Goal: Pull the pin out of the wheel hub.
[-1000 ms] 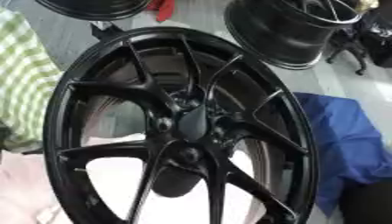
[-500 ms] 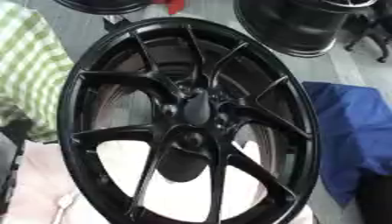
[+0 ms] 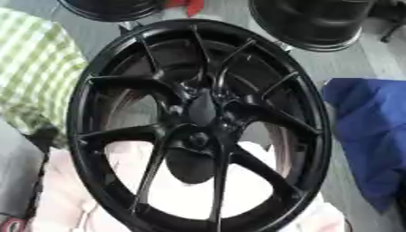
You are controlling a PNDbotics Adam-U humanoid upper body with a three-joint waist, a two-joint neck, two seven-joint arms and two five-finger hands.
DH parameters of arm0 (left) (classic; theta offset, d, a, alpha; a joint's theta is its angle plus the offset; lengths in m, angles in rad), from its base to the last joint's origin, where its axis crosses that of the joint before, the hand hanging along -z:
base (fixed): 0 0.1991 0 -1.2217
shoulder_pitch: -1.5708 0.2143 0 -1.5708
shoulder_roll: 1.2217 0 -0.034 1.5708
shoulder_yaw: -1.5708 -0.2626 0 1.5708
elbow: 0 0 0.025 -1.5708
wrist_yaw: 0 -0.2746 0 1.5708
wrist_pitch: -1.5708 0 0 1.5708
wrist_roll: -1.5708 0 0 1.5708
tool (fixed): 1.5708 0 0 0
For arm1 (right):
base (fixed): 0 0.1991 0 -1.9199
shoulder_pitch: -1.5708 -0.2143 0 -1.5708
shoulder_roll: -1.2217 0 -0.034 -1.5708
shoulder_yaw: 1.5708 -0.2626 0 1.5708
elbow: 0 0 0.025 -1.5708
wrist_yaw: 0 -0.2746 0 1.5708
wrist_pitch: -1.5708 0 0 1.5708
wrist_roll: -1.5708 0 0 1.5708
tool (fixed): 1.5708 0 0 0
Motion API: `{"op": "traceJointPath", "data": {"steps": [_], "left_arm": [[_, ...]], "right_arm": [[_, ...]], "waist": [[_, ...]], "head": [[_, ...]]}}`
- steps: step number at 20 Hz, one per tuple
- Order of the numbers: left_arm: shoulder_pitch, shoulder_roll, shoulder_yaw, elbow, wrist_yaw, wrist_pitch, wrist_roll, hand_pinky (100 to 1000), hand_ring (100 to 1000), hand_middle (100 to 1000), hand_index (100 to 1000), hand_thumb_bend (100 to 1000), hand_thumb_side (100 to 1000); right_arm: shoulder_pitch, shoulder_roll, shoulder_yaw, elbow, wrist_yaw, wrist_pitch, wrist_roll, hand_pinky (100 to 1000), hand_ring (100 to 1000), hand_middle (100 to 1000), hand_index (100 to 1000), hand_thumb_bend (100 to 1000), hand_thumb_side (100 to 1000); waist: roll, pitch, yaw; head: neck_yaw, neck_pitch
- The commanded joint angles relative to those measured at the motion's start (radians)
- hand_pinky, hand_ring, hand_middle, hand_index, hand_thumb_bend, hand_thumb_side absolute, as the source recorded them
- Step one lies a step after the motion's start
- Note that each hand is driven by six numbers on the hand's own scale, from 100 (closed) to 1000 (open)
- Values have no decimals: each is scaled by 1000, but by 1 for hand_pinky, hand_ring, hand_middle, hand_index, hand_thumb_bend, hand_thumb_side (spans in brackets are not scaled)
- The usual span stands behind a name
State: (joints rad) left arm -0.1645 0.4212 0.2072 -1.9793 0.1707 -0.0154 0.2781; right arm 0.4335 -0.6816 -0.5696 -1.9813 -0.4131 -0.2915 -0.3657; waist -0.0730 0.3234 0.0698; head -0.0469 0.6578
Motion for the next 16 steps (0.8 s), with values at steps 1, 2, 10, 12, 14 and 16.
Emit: {"op": "traceJointPath", "data": {"steps": [1, 2, 10, 12, 14, 16], "left_arm": [[2, 5, 12, -21, 5, -1, 8, 898, 679, 552, 794, 187, 532], [3, 3, 14, -21, 6, -2, 10, 898, 679, 552, 794, 188, 532], [-6, 3, 13, -21, 18, -6, 16, 896, 679, 553, 792, 192, 520], [-17, 8, 8, -21, 23, -7, 14, 896, 680, 554, 791, 195, 516], [-28, 10, 3, -21, 29, -9, 9, 895, 681, 555, 791, 198, 513], [-37, 9, -1, -21, 35, -12, 5, 895, 681, 556, 791, 201, 511]], "right_arm": [[11, 38, 2, -19, 87, 60, -16, 797, 880, 847, 853, 444, 288], [12, 49, 5, -19, 102, 78, -24, 796, 878, 845, 855, 443, 284], [-11, 42, 48, -19, 115, -33, -6, 780, 820, 739, 815, 424, 101], [-29, 23, 79, -19, 133, -104, 43, 769, 789, 705, 797, 360, 222], [-58, 8, 125, -19, 153, -196, 89, 764, 772, 690, 789, 313, 268], [-92, 3, 185, -19, 178, -306, 136, 761, 764, 686, 783, 278, 292]], "waist": [[11, -28, -1], [15, -31, -1], [36, -54, 4], [38, -59, 6], [40, -62, 7], [40, -63, 9]], "head": [[-19, -3], [-22, -4], [-14, -3], [-15, -3], [-19, -3], [-27, -7]]}}
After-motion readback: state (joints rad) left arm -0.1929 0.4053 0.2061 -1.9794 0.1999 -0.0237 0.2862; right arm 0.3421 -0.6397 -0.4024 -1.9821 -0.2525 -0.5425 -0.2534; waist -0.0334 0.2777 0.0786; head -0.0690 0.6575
